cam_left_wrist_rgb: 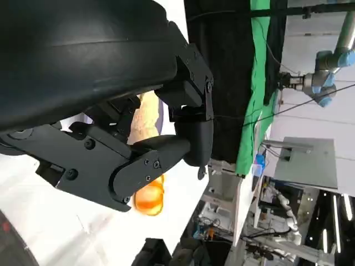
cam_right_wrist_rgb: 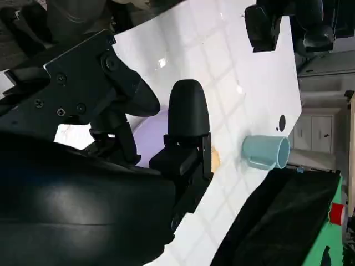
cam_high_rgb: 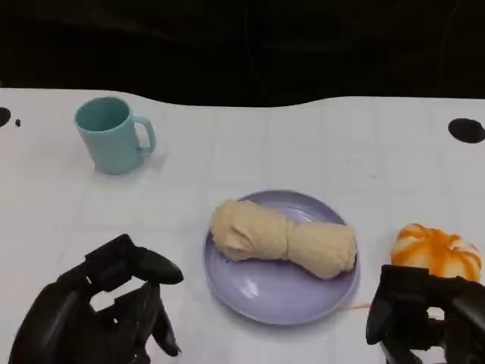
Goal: Grasp the towel on the left side of the plate with the left hand and place it into the plate.
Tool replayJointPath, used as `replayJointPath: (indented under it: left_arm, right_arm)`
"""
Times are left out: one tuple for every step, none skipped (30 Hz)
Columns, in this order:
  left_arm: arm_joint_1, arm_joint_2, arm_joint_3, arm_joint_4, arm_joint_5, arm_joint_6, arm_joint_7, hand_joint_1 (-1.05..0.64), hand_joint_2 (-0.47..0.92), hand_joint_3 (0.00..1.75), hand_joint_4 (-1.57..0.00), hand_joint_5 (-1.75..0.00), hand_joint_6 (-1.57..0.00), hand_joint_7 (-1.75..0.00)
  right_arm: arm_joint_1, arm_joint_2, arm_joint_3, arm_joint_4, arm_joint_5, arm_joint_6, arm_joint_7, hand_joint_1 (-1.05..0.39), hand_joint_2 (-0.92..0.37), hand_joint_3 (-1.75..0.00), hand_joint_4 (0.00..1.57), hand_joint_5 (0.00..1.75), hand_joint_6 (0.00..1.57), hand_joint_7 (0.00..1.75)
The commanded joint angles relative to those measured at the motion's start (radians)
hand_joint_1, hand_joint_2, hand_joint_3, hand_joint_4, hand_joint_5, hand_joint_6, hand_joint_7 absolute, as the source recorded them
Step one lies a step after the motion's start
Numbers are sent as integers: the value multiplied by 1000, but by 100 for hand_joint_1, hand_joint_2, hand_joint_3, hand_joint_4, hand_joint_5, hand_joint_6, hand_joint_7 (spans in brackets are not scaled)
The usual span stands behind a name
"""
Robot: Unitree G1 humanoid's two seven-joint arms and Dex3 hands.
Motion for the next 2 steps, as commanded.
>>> replayJointPath:
  left_arm:
    - [-8,25,2,16,0,-31,-6,-28,58,106,-80,-173,-71,-153]
    - [-9,26,3,18,-2,-34,-6,-29,58,106,-81,-173,-72,-153]
  right_arm:
    - [3,-8,-9,10,-1,-31,6,-7,-52,-121,71,175,63,152]
    - [3,-7,-8,13,0,-35,7,-7,-52,-121,71,175,63,152]
